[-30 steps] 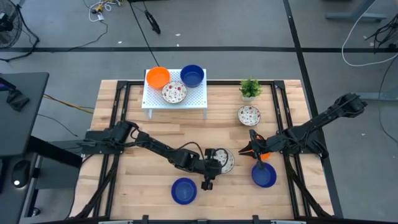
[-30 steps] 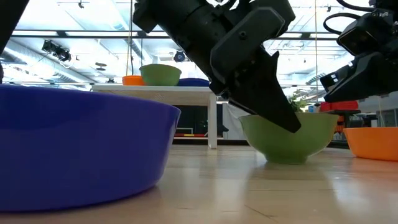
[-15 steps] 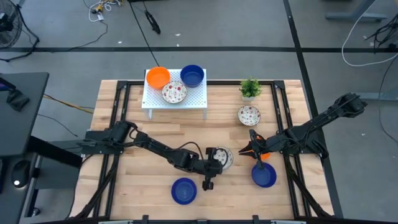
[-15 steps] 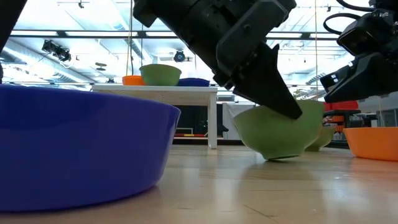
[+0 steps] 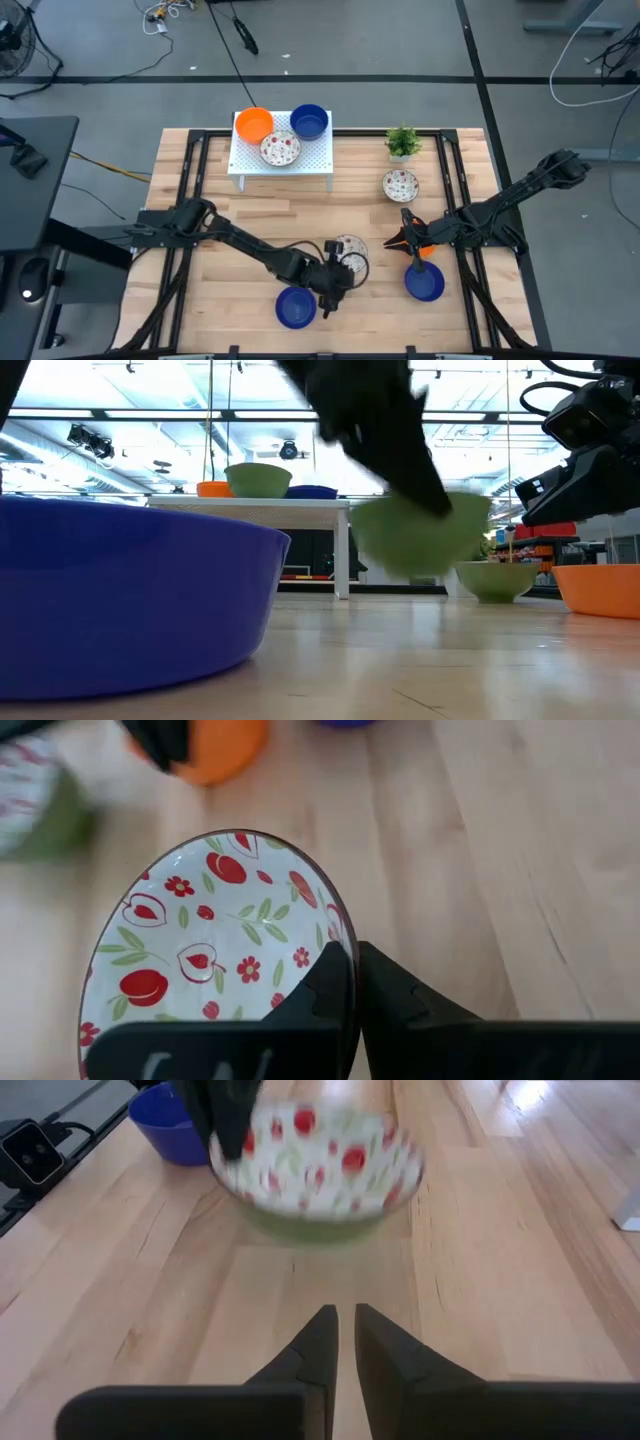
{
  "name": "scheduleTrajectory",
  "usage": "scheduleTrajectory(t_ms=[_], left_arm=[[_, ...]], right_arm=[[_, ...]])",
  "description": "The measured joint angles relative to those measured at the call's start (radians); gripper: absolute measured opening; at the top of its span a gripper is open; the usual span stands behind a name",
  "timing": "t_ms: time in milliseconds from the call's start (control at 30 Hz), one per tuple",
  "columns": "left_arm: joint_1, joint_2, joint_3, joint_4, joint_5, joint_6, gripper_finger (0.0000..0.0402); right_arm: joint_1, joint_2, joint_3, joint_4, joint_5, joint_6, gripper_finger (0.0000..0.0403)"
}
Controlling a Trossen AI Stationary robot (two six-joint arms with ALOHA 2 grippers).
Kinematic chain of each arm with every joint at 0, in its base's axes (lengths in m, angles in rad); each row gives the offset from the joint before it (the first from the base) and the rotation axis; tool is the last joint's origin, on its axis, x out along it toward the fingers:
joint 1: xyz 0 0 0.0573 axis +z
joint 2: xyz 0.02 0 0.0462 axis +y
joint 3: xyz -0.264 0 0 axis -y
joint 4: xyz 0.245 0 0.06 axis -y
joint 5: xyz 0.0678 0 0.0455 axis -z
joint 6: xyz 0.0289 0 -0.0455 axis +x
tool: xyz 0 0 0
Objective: Pick & Place Mini bowls
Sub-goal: Stack the red pattern bowl on top of the red pattern bowl on the shelf
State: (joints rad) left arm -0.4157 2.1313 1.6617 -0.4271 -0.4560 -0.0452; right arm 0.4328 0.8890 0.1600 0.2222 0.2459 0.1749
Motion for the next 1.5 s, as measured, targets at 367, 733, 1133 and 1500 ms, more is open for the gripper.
scheduleTrajectory(t_ms=[367,733,1133,1500], left_arm=[[0.009,-0.033,0.518,-0.885,-0.236,-0.186,0.0012],[0.215,-0.205,0.611,-1.141,-0.307,-0.203,0.0012],[0.455,-0.469,0.308,-0.898,-0.203,-0.179,0.0012],[0.505,-0.57,-0.046,-0.63,-0.126,-0.149,0.0012]], right_arm=[[0.0,0.0,0.0,-0.005,0.0,0.005,0.0041],[0.0,0.0,0.0,-0.015,0.0,0.008,0.0041],[0.0,0.0,0.0,-0.02,-0.002,0.019,0.0041],[0.0,0.0,0.0,-0.022,-0.001,0.019,0.0041]])
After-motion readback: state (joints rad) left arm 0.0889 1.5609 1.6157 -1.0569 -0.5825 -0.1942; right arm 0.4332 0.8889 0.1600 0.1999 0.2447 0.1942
